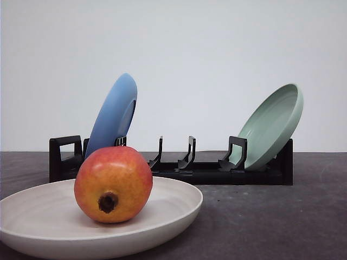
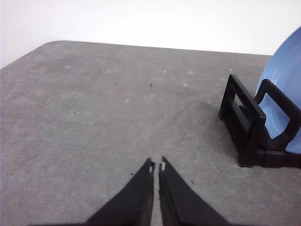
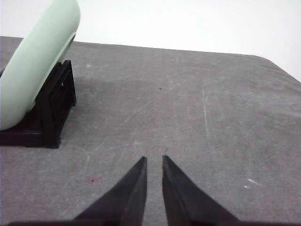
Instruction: Place pomegranate in white plate
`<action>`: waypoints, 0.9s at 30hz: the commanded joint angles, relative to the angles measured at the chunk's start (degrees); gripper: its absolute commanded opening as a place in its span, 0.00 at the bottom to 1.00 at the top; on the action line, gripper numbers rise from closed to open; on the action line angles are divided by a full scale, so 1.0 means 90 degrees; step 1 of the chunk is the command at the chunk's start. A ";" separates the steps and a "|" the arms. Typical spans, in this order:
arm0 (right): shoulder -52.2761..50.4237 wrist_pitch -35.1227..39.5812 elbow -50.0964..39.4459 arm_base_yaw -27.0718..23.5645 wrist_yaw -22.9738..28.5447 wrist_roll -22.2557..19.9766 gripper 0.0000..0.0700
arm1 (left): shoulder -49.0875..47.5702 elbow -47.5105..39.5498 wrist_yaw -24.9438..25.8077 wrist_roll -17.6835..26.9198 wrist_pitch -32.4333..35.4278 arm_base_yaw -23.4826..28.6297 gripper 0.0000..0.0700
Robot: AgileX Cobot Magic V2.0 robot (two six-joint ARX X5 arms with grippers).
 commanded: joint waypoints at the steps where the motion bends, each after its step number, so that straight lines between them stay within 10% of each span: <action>1: -0.0010 0.0040 -0.0019 -0.0007 0.0000 -0.0005 0.08 | -0.0010 -0.0061 -0.0036 -0.0049 -0.0024 0.0005 0.00; 27: -0.0010 0.0041 -0.0019 -0.0007 0.0000 -0.0004 0.08 | -0.0010 -0.0061 -0.0036 -0.0049 -0.0024 0.0005 0.00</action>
